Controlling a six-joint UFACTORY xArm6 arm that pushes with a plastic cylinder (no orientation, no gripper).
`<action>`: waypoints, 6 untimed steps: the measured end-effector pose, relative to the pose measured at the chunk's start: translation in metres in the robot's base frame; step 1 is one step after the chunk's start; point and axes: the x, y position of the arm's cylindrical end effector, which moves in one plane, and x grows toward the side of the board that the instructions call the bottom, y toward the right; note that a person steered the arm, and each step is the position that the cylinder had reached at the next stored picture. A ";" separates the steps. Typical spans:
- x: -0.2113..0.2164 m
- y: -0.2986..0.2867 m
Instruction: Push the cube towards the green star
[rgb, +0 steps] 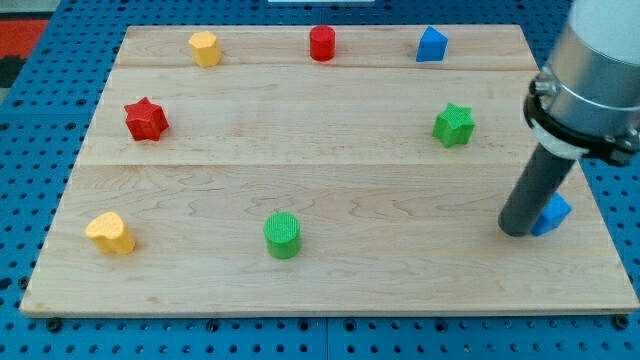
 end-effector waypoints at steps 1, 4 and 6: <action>0.020 -0.005; -0.068 0.036; -0.097 0.101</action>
